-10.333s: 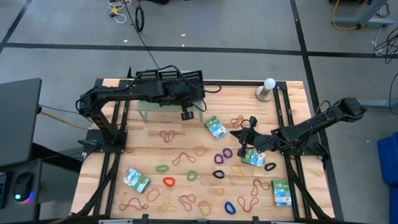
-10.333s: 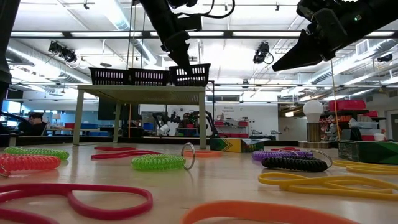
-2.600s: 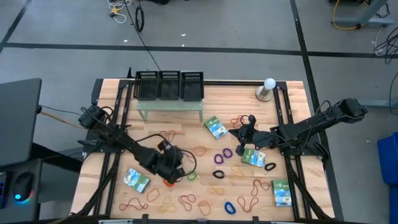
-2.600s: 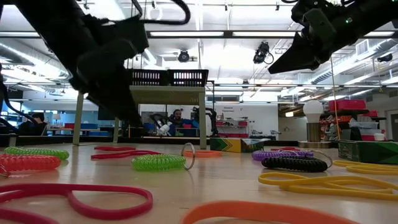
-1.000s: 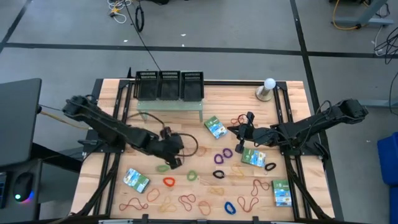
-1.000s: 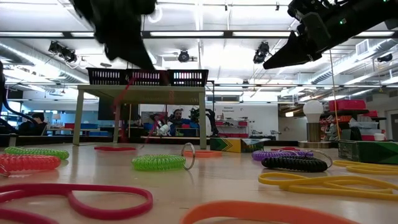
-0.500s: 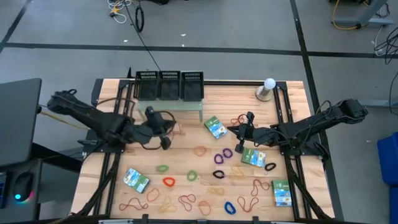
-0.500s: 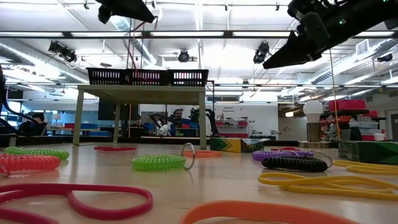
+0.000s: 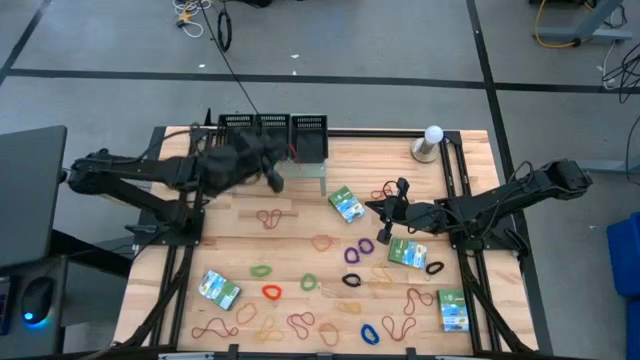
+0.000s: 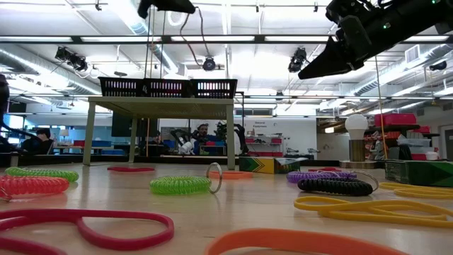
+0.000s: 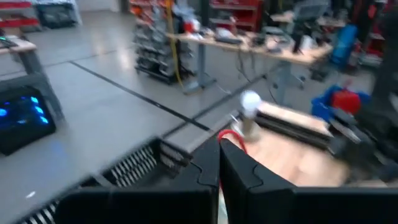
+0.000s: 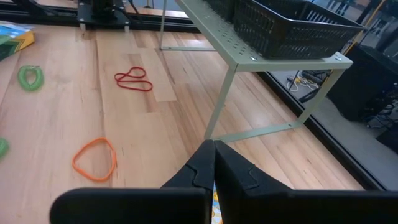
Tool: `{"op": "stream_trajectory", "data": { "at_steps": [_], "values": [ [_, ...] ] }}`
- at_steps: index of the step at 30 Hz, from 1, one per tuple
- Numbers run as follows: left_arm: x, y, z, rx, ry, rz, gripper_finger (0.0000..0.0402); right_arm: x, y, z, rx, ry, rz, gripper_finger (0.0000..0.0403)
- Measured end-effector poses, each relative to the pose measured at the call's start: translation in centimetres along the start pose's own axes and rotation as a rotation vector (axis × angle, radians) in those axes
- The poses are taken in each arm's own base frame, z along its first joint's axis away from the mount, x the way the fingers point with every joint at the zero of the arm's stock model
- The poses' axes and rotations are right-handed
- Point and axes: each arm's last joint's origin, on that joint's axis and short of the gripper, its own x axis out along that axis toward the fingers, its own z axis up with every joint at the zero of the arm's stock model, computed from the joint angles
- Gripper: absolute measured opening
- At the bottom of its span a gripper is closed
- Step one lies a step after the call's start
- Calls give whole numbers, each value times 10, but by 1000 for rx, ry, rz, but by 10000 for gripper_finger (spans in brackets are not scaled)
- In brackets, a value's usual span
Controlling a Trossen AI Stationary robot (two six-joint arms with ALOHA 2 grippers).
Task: Pick & Place Office Desk Supplies
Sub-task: Put the red rubber band into the right black bin on the shelf
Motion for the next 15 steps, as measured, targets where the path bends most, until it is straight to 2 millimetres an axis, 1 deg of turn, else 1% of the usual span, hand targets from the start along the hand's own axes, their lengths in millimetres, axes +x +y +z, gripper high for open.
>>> {"op": "stream_trajectory", "data": {
  "at_steps": [4,8,11,15],
  "values": [
    [24,16,13,-5,-24,-19,5,0,0,0,1,-1,0,11],
    [53,28,19,17,-19,-10,5,0,0,1,5,-8,1,11],
    [77,35,17,50,11,1,5,0,0,1,6,-8,1,11],
    [105,44,5,81,72,49,5,0,0,1,7,-10,1,11]
  ]
}}
